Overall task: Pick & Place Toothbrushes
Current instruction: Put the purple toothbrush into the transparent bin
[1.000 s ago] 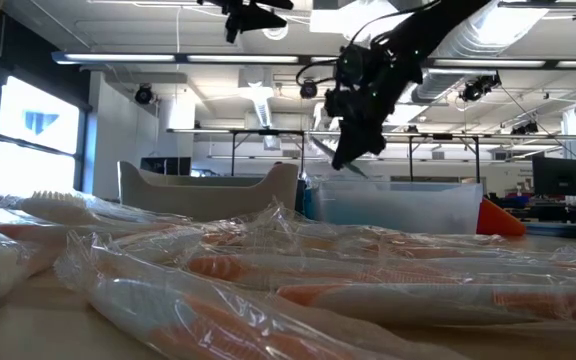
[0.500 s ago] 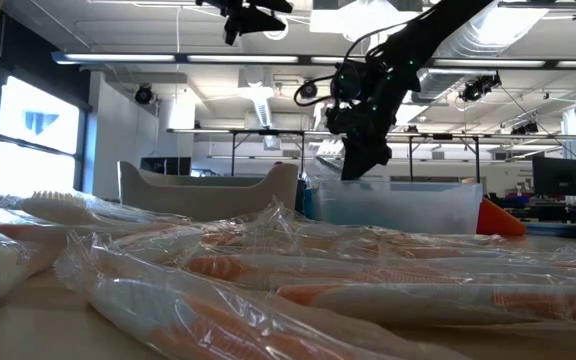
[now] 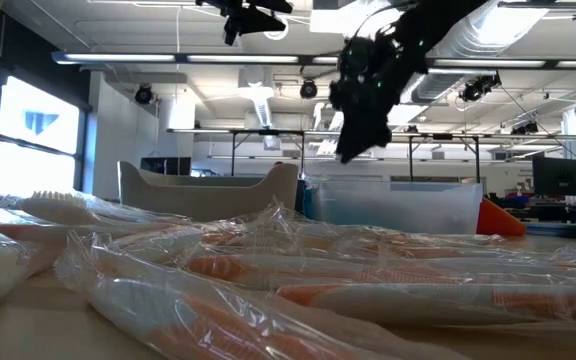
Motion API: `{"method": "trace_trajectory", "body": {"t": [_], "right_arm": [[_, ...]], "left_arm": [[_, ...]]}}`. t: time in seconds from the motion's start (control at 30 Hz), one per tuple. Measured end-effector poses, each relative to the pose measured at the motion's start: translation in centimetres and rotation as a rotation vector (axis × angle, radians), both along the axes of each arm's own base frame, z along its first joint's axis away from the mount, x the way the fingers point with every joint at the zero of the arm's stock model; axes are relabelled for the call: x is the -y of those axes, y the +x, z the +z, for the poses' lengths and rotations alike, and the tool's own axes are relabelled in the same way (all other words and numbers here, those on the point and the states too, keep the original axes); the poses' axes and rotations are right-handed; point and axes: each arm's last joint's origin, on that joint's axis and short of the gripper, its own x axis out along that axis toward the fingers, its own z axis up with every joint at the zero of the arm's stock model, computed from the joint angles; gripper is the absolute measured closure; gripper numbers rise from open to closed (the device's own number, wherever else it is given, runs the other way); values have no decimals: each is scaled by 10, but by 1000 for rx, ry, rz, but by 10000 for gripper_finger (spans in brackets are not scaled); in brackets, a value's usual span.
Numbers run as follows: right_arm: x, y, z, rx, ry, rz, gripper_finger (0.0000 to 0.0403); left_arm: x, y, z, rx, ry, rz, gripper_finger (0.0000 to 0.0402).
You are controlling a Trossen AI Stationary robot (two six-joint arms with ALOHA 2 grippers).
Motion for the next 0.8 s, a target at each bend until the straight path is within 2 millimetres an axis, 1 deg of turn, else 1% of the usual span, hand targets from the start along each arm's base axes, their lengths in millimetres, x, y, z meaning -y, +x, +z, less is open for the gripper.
{"method": "trace_trajectory", "body": {"t": [0.1, 0.3, 0.43, 0.53, 0.63, 0.8], "right_arm": [[-7, -8, 26, 93, -27, 24, 241], [-22, -30, 83, 315, -146, 52, 261], [-32, -45, 113, 437, -229, 56, 277], [-39, -56, 131, 512, -280, 58, 289], [-44, -64, 143, 560, -313, 59, 305], [-50, -72, 151, 606, -312, 94, 344]], "left_arm": [[0, 0, 0, 0, 0, 0, 210], [0, 0, 0, 1, 0, -1, 210], [0, 0, 0, 2, 0, -1, 210], [0, 0, 0, 2, 0, -1, 210], [0, 0, 0, 2, 0, -2, 210], [0, 0, 1, 7, 1, -4, 210]]}}
